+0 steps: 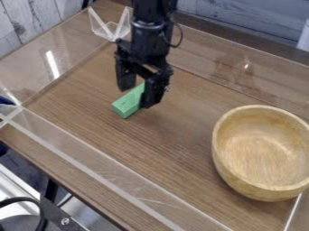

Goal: Put the green block in the brown bowl

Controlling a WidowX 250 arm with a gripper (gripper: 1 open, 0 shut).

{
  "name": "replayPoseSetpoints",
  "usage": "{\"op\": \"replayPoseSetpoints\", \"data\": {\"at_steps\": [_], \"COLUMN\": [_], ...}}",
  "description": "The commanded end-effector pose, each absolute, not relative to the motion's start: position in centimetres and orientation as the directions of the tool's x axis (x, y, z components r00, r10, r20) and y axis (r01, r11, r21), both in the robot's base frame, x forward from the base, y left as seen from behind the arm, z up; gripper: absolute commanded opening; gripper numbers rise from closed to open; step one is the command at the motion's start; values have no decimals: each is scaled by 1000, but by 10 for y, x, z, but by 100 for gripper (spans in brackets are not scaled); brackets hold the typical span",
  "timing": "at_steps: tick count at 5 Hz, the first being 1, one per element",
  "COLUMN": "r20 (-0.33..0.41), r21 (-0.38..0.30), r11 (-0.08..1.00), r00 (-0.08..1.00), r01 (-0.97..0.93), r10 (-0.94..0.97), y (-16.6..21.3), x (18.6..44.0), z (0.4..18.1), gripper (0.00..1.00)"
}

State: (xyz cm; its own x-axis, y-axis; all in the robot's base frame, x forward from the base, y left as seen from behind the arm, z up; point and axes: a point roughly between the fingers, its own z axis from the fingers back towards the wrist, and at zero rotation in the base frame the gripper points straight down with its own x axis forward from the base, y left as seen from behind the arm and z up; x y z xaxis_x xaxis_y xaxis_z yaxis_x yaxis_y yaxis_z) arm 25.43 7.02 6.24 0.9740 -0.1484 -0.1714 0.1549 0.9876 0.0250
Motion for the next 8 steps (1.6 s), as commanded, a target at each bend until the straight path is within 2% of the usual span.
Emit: {"op": "replayPoseSetpoints", "data": {"at_steps": [1, 3, 8], "r20": [-136, -124, -65], "r21": [43, 46, 42], "r11": [984, 980, 977], "r00": [976, 974, 976], "r01": [175, 196, 211], "r10": [-168, -189, -208], "y": [79, 83, 83], "x": [262, 269, 275], "z": [61, 46, 39], "gripper": [100, 100, 100]}}
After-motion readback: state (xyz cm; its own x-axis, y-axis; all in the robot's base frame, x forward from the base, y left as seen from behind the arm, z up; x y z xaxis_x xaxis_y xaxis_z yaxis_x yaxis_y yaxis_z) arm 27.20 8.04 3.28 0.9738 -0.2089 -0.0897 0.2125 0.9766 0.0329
